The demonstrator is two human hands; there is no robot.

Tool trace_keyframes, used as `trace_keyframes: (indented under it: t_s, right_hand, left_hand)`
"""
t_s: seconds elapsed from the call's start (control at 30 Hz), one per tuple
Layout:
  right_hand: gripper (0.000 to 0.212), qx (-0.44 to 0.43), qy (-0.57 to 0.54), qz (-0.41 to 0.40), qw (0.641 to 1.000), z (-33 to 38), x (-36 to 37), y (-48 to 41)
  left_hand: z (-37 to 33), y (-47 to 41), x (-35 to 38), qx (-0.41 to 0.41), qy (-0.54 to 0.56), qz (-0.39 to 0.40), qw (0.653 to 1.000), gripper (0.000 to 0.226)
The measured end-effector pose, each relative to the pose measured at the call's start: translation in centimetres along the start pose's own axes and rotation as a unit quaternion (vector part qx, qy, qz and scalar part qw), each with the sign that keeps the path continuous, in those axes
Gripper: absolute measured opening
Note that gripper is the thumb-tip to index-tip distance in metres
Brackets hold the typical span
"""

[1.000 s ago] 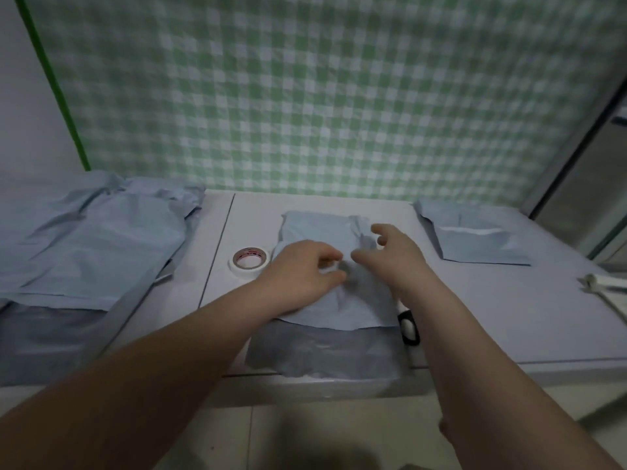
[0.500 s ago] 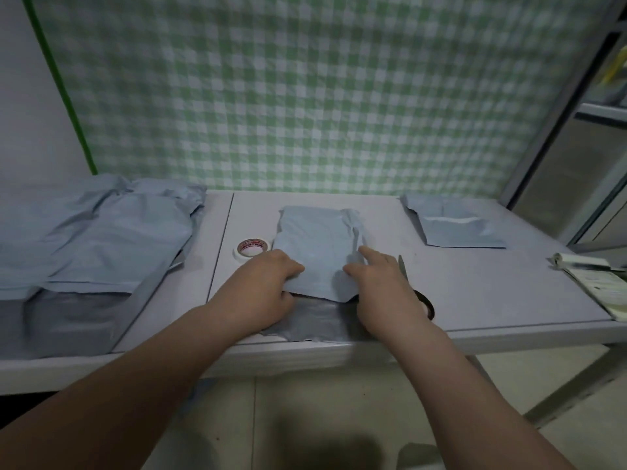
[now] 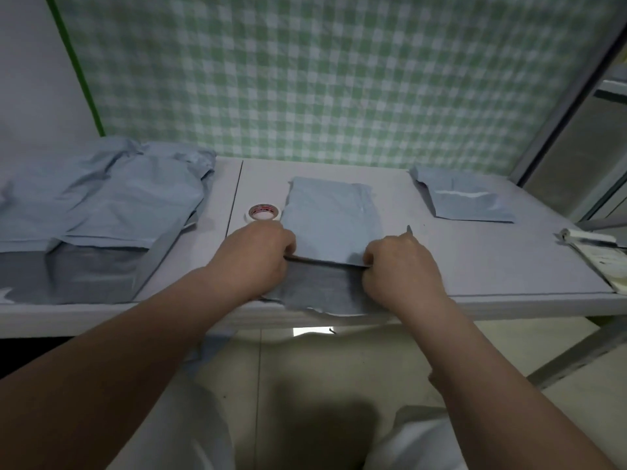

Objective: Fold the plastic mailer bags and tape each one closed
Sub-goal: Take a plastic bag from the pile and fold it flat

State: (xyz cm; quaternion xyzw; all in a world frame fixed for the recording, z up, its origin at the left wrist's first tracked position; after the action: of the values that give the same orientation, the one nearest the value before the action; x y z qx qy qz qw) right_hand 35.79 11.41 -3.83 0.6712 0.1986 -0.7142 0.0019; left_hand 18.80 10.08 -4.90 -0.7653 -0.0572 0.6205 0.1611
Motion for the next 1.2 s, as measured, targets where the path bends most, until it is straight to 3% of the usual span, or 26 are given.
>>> trace_keyframes:
  t_s: [0.13, 0.2, 0.27, 0.37, 0.47, 0.63, 0.7, 0.77, 0.87, 0.97, 1.2]
  right_hand:
    - [0.045, 0.002, -0.203, 0.075, 0.976, 1.9, 1.1, -1.1]
    - [0.033, 0.008, -0.249, 0.06, 0.967, 2.3, 2.1, -2.6]
    - [0.029, 0.021, -0.244, 0.019, 0.969, 2.2, 2.8, -3.9]
    - [0.026, -0.019, -0.197, 0.0, 0.98, 2.8, 4.4, -4.2]
    - [0.029, -0.06, -0.128, 0.009, 0.99, 2.9, 5.7, -3.8]
    - [0.041, -0.067, -0.104, 0.056, 0.991, 2.4, 5.8, -3.6]
    - [0.035, -0.039, -0.114, 0.062, 0.991, 2.2, 5.4, -4.3]
    - [0.034, 0.022, -0.128, 0.022, 0.991, 1.6, 4.2, -5.5]
    - [0.03, 0.0, -0.125, -0.027, 0.992, 1.9, 3.8, -7.2]
    - [0.042, -0.019, -0.134, 0.004, 0.991, 2.1, 5.5, -7.7]
    - [0.041, -0.034, -0.119, 0.044, 0.991, 1.2, 7.3, -7.3]
  left_hand:
    - [-2.0, -1.1, -0.5, 0.017, 0.157, 0.009, 0.987, 0.026]
    - [-2.2, -2.5, 0.0, 0.007, 0.197, -0.018, 0.98, 0.027]
    - [-2.1, -3.6, 1.4, 0.015, 0.165, -0.016, 0.986, 0.036]
    - [-2.0, -3.9, 4.5, 0.015, 0.078, 0.071, 0.994, 0.051]
    - [-1.8, -3.4, 5.9, 0.018, -0.012, 0.119, 0.993, 0.056]
    - [-1.1, -3.2, 6.0, -0.006, -0.039, 0.161, 0.986, 0.057]
    - [-1.5, -3.8, 5.2, -0.003, -0.06, 0.148, 0.987, 0.05]
    - [-1.9, -5.2, 3.8, -0.012, -0.068, 0.088, 0.994, 0.035]
    - [-2.3, -7.1, 3.2, -0.025, -0.019, 0.018, 0.999, 0.032]
    - [-3.2, -7.5, 4.9, 0.02, 0.035, 0.05, 0.998, 0.049]
    - [-2.3, -7.7, 7.4, 0.046, -0.002, 0.089, 0.995, 0.051]
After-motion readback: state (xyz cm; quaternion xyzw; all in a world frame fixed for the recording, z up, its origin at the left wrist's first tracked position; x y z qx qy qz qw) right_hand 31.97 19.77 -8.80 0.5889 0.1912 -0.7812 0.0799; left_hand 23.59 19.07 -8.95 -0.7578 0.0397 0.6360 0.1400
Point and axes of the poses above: each hand's wrist, its own y-axis away from the middle knuckle, its own x-axis out of the palm, z = x × y, the point moved 7 cm from there along -y, towards the middle knuckle, and after that the axes turned 6 degrees about -z, right-handed, at the moved point
